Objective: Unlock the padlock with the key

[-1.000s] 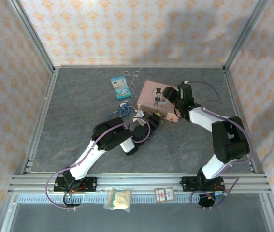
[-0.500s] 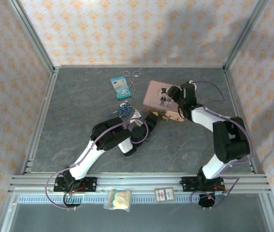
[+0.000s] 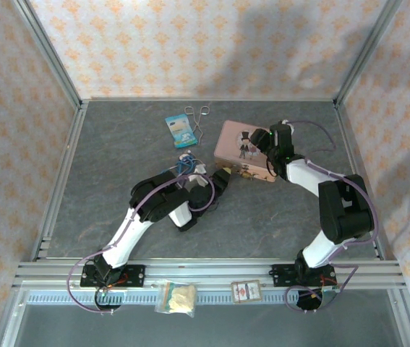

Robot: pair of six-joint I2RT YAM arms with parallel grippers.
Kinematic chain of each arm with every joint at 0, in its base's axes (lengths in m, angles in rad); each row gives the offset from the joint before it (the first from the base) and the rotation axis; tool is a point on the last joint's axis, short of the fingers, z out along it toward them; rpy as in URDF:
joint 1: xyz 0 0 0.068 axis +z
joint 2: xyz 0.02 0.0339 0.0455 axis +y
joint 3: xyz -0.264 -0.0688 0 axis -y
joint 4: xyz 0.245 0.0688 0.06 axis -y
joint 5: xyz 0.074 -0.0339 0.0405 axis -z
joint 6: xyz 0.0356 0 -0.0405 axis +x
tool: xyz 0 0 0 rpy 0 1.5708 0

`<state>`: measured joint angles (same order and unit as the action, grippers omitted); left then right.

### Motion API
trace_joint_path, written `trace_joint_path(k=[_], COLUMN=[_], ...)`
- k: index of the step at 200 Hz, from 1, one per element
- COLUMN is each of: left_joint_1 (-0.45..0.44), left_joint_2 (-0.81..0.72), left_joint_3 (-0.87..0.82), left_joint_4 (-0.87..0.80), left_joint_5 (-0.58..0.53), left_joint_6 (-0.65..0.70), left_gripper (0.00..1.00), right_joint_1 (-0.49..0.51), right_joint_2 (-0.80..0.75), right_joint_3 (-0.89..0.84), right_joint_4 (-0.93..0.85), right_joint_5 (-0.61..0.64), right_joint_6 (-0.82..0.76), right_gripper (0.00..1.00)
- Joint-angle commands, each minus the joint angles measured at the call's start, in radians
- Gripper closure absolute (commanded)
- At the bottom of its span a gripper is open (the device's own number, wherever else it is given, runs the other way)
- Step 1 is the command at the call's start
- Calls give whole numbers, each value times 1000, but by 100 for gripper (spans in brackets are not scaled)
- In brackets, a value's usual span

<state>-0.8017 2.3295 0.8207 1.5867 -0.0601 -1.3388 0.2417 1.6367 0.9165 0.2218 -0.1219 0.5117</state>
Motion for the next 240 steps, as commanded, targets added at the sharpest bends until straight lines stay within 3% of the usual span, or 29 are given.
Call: trace_joint_path(k=[1,23,56,99,118,148,191,240], left_joint_1=[24,32,51,115,155,249,300,292], left_joint_2=[-13,-36,-140,-257,-288,-276,-210,-127], left_joint_3=[-12,-38,-121,-125,-92,53,285,361], left_joint_4=[36,67,48,-69,-156,-348,-603,-633], left_joint_5=[127,195,204,265,280,356,386,475], left_joint_6=[0,26,80,146,200,306,468,463], left_gripper=[67,64,60,56,54,49,41,41], right_joint_1=[-3,-3,21,143,185,268,269,259], right_joint_2=[29,-50,-198,-369,-449,-451,-359,-229], right_joint_3=[-37,3,63,-34,-99,-217,-304,-252], right_joint_4=[-217,-274,-436,-592,-587,-497,-324,-261], right_joint_5=[-5,-13,72,143,106,63,86,248], right_joint_6=[-32,-131,-222,-152,-64,50,58,-56], right_gripper=[32,29,22,21,21,22,20,15])
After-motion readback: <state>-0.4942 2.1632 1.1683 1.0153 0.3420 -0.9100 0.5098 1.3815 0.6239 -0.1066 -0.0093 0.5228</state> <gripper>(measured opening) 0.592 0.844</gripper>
